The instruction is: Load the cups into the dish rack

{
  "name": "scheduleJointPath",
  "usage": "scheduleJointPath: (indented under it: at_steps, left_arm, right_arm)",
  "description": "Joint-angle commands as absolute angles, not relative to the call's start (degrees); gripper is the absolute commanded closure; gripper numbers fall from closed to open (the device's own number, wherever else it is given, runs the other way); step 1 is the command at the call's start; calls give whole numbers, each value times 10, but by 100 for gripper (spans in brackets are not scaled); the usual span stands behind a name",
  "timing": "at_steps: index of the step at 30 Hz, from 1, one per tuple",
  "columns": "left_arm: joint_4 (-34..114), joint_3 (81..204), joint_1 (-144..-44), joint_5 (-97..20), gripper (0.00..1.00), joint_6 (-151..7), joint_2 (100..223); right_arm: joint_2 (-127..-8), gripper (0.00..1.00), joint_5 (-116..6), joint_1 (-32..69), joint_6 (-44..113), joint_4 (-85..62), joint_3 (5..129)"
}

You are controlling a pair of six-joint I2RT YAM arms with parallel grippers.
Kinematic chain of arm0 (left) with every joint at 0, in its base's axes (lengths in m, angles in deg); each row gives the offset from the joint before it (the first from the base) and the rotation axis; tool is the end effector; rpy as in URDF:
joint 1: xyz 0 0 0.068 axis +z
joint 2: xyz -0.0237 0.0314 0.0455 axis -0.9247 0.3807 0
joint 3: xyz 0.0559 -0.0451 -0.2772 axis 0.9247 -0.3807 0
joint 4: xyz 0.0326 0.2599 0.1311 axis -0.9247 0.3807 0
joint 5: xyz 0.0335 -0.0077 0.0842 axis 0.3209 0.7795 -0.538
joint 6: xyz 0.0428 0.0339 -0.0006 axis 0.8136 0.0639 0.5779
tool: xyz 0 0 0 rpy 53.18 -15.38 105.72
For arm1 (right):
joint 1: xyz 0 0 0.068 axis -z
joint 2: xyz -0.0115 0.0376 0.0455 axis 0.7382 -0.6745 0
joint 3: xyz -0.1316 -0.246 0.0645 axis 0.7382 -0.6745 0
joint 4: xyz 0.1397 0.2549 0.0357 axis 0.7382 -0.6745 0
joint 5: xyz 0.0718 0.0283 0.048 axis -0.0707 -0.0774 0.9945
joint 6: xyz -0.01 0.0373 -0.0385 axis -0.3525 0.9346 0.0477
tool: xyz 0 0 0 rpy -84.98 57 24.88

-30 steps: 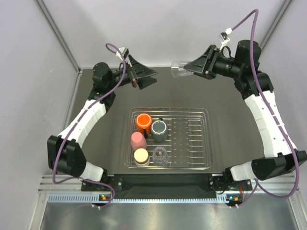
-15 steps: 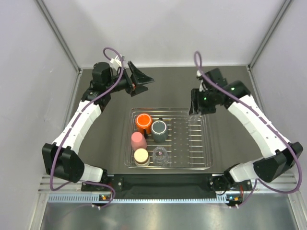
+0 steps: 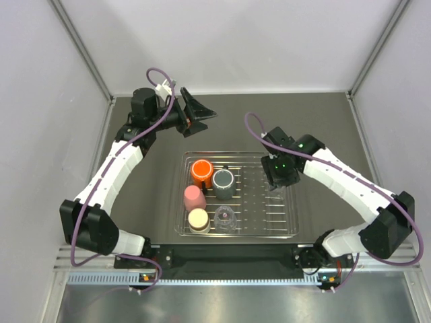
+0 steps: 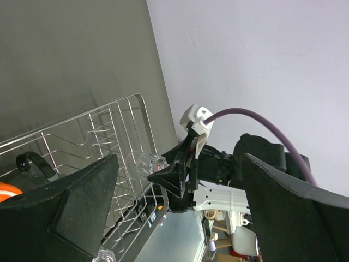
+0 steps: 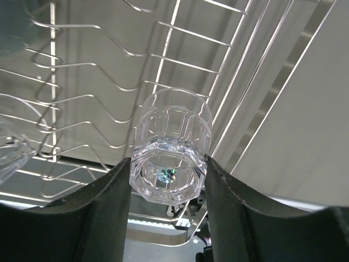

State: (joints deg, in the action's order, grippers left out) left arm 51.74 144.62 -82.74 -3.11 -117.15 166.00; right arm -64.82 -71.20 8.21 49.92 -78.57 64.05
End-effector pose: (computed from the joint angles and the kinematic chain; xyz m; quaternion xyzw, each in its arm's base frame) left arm 0.3339 -0.1165 0.3903 -0.0545 0.7712 -0.5693 0.2795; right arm 0.2181 0.1721 0.3120 -0.1355 0.9776 0.0132 0.1606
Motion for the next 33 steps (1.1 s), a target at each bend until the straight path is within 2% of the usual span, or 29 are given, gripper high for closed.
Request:
scheduleJointPath:
  at_steps: [1,6,24,33]
  left_arm:
    - [507,1450,-827,-29,2,-1171,1650]
    - [507,1436,-826,-29,2,-1172,1639]
    - [501,1420,-827,-30,2,-1177,1625]
    - [507,1419,-827,-28,2,-1176,1623]
  right_arm:
    - [-626,100,-737,76,510,-766,624]
    - [-603,100,-750,77,521,-740,586]
    - [-640,100,-729,83,522,-643,534]
    - [-642,91,-726,90,529,-626,500]
